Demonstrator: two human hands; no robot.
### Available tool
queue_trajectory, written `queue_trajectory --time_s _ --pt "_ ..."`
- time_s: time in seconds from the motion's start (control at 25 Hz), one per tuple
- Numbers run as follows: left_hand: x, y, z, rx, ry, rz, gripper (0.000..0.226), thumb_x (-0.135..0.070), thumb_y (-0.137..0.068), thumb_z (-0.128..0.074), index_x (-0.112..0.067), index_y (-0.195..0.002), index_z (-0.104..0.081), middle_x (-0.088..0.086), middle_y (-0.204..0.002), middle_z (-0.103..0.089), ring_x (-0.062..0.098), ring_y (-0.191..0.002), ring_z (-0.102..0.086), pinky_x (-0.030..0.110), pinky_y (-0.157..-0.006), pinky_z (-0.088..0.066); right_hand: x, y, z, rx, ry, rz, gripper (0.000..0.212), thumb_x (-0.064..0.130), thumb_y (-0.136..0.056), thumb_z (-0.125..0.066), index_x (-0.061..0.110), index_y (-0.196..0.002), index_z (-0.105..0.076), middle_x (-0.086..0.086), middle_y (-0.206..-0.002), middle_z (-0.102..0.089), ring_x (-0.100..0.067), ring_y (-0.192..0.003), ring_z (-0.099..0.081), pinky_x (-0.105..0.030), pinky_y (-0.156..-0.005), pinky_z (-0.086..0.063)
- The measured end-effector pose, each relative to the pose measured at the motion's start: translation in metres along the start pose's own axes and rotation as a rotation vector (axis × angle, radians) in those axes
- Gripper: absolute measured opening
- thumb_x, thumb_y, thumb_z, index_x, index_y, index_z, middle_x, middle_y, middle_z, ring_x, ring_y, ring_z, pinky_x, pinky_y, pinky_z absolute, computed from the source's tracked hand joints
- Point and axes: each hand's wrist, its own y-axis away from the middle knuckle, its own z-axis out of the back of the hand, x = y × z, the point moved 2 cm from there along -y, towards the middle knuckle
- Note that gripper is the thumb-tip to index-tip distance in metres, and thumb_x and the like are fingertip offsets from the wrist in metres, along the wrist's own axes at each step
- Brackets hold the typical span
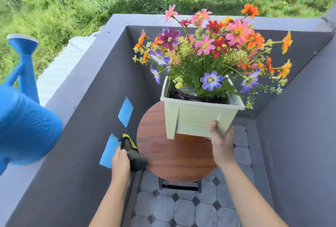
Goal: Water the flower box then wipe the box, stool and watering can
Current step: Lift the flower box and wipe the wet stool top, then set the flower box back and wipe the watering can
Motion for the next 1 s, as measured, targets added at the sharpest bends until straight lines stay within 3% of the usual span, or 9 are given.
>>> queue_trajectory --time_s 0.08,0.2,0.24,0.36,0.52,0.72,0.88,1.0 --pt "-0.031 -0.010 -0.013 0.128 -0.024 -0.104 0.056 -0.018 -0.084 -0.036 -0.026 -0.139 -0.045 0.007 -0.144 -0.048 0.029 -0.129 -0.045 0.044 -0.109 -0.033 -0.007 0.004 -0.008 0.013 0.062 0.003 0.041 0.059 -0.076 -0.062 0.031 -0.105 -0.058 -0.003 -0.105 -0.065 -0.009 -0.103 -0.064 -0.030 -0.088 -0.053" --pt "-0.048 -0.008 -0.030 0.254 -0.415 -0.428 0.053 -0.030 -0.095 -0.047 -0.028 -0.146 -0.033 0.001 -0.149 -0.040 0.022 -0.136 -0.037 0.036 -0.111 -0.029 -0.008 0.013 -0.022 0.013 0.024 -0.024 0.028 0.030 -0.078 -0.057 0.017 -0.102 -0.055 0.006 -0.092 -0.061 0.018 -0.081 -0.061 -0.002 -0.070 -0.046" --pt "-0.046 -0.009 -0.034 0.248 -0.556 -0.489 0.057 -0.033 -0.096 -0.046 -0.027 -0.149 -0.027 0.005 -0.152 -0.034 0.025 -0.138 -0.033 0.037 -0.111 -0.027 -0.012 0.015 -0.024 0.027 0.010 -0.027 0.032 0.033 -0.077 -0.058 0.015 -0.104 -0.054 0.006 -0.093 -0.061 0.019 -0.079 -0.060 0.000 -0.067 -0.044" --pt "-0.041 -0.016 -0.045 0.212 -0.752 -0.527 0.059 -0.035 -0.098 -0.039 -0.026 -0.151 -0.014 0.013 -0.156 -0.024 0.033 -0.140 -0.027 0.041 -0.111 -0.024 -0.026 0.012 -0.028 0.061 -0.036 -0.061 0.064 0.059 -0.066 -0.069 0.019 -0.113 -0.055 -0.003 -0.106 -0.065 0.005 -0.093 -0.065 -0.008 -0.075 -0.049" --pt "-0.045 -0.019 -0.057 0.212 -0.790 -0.559 0.060 -0.035 -0.097 -0.038 -0.024 -0.151 -0.015 0.012 -0.154 -0.030 0.037 -0.135 -0.034 0.043 -0.108 -0.030 -0.038 0.004 -0.016 0.068 -0.029 -0.105 0.049 0.049 -0.068 -0.063 0.025 -0.110 -0.056 -0.008 -0.110 -0.062 -0.001 -0.096 -0.064 -0.012 -0.078 -0.050" --pt "-0.042 -0.019 -0.058 0.217 -0.780 -0.576 0.061 -0.034 -0.097 -0.040 -0.022 -0.151 -0.015 0.014 -0.152 -0.033 0.036 -0.135 -0.033 0.043 -0.108 -0.030 -0.047 0.003 -0.003 0.082 0.100 -0.102 0.079 0.073 -0.061 -0.067 0.013 -0.112 -0.056 -0.013 -0.109 -0.064 -0.015 -0.101 -0.064 -0.029 -0.086 -0.053" --pt "-0.042 -0.015 -0.057 0.222 -0.764 -0.575 0.061 -0.034 -0.097 -0.040 -0.021 -0.152 -0.015 0.017 -0.151 -0.033 0.037 -0.135 -0.032 0.043 -0.108 -0.029 -0.039 0.012 0.009 -0.001 0.261 -0.036 0.038 0.061 -0.063 -0.069 0.032 -0.086 -0.059 0.012 -0.071 -0.068 0.008 -0.068 -0.061 -0.014 -0.063 -0.048" --pt "-0.044 -0.010 -0.057 0.222 -0.778 -0.572 0.060 -0.029 -0.097 -0.041 -0.020 -0.151 -0.017 0.020 -0.149 -0.035 0.039 -0.135 -0.032 0.044 -0.106 -0.030 -0.042 0.026 0.016 -0.031 0.182 -0.021 0.031 0.040 -0.064 -0.081 0.018 -0.074 -0.061 0.019 -0.062 -0.068 0.007 -0.061 -0.060 -0.010 -0.059 -0.045"
